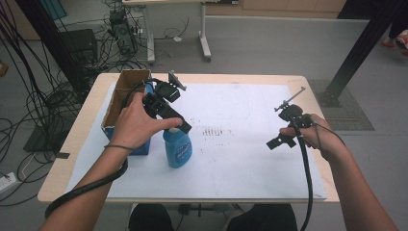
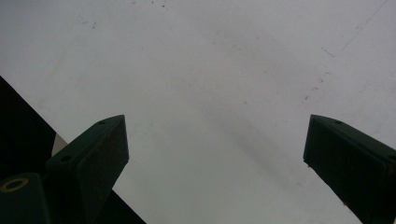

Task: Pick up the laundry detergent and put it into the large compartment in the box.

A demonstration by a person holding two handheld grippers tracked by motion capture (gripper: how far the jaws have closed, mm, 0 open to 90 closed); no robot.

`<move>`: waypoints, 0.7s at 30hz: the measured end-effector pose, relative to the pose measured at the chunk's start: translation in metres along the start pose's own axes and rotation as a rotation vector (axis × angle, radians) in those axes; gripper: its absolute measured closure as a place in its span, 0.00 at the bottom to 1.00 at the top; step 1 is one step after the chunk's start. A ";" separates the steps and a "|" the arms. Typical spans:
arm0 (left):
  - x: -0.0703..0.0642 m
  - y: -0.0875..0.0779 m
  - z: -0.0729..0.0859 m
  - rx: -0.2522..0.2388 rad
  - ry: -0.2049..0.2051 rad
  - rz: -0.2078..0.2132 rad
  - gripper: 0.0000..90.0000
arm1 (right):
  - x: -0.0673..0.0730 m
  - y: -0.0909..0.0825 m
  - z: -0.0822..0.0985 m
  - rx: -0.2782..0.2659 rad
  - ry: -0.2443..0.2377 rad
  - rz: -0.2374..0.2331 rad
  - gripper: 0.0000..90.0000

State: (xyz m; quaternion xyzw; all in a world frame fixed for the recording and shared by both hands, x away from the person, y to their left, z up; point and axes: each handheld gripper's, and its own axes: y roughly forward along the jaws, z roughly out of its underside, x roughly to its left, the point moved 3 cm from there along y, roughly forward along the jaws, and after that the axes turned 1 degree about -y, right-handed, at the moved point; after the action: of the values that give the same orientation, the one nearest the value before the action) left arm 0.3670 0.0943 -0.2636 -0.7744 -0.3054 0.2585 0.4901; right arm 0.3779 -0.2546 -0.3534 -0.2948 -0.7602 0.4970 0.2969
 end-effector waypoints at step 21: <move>0.002 0.021 0.012 0.036 -0.007 0.003 0.12 | 0.001 0.000 0.002 -0.003 -0.001 -0.002 0.07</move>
State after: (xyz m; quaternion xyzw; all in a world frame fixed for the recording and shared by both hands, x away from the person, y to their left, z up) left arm 0.3643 0.0956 -0.2877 -0.7651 -0.3012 0.2675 0.5023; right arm 0.3762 -0.2546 -0.3541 -0.2943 -0.7615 0.4956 0.2964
